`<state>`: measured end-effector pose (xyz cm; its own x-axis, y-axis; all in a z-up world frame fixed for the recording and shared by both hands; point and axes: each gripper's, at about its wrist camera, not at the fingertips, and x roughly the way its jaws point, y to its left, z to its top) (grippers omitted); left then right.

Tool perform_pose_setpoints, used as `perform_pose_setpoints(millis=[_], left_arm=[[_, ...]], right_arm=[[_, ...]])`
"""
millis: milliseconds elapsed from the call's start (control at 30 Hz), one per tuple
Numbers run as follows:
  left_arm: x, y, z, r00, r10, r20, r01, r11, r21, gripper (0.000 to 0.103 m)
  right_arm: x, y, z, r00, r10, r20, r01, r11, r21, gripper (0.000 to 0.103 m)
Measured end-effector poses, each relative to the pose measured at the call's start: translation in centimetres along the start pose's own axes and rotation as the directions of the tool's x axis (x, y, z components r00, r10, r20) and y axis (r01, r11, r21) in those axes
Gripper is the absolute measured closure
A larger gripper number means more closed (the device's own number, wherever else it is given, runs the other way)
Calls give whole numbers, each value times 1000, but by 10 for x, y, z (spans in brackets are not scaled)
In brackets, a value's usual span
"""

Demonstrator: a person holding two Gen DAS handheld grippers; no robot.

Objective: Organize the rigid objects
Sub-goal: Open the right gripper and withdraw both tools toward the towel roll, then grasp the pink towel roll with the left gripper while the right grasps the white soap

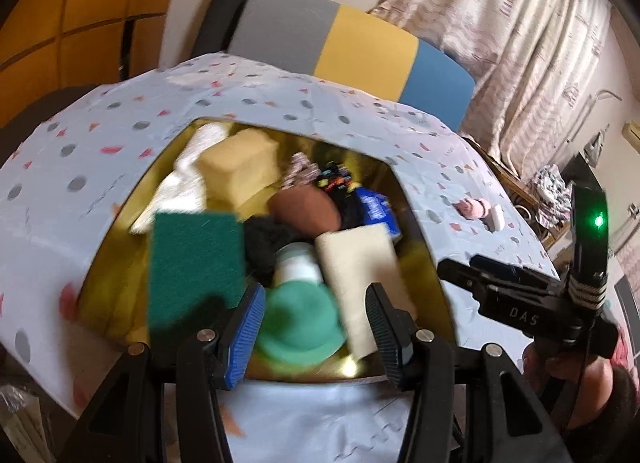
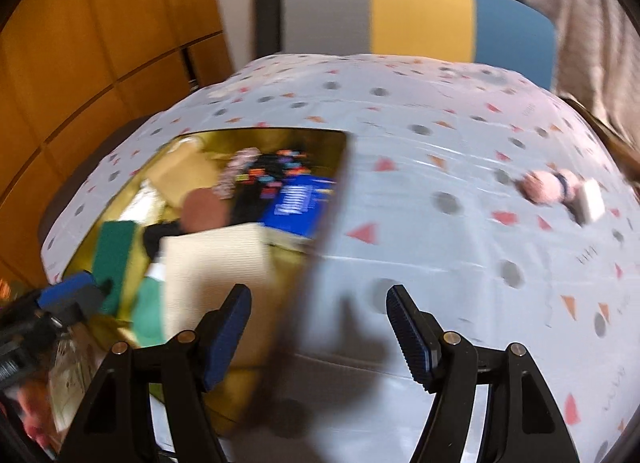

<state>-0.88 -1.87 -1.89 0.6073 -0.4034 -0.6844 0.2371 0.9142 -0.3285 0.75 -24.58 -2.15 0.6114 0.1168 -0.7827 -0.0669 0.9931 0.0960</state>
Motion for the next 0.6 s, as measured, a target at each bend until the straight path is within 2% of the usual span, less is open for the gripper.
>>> perform_pose_setpoints(millis=[167, 267, 433, 533, 600], left_arm=[[17, -51, 35, 999, -48, 8, 47, 995, 88, 50], [37, -91, 53, 997, -71, -14, 72, 988, 138, 49], [80, -152, 73, 987, -140, -83, 153, 971, 184, 41], [112, -191, 81, 981, -146, -129, 172, 960, 221, 39], [134, -216, 84, 981, -120, -153, 157, 952, 264, 39]], right_arm=[[-10, -68, -10, 997, -81, 15, 79, 990, 121, 31], [-16, -105, -17, 991, -132, 22, 125, 975, 183, 30], [-27, -174, -35, 971, -240, 22, 223, 930, 293, 27], [-31, -212, -45, 959, -284, 15, 259, 895, 364, 27], [-35, -236, -52, 949, -314, 10, 282, 867, 411, 27]])
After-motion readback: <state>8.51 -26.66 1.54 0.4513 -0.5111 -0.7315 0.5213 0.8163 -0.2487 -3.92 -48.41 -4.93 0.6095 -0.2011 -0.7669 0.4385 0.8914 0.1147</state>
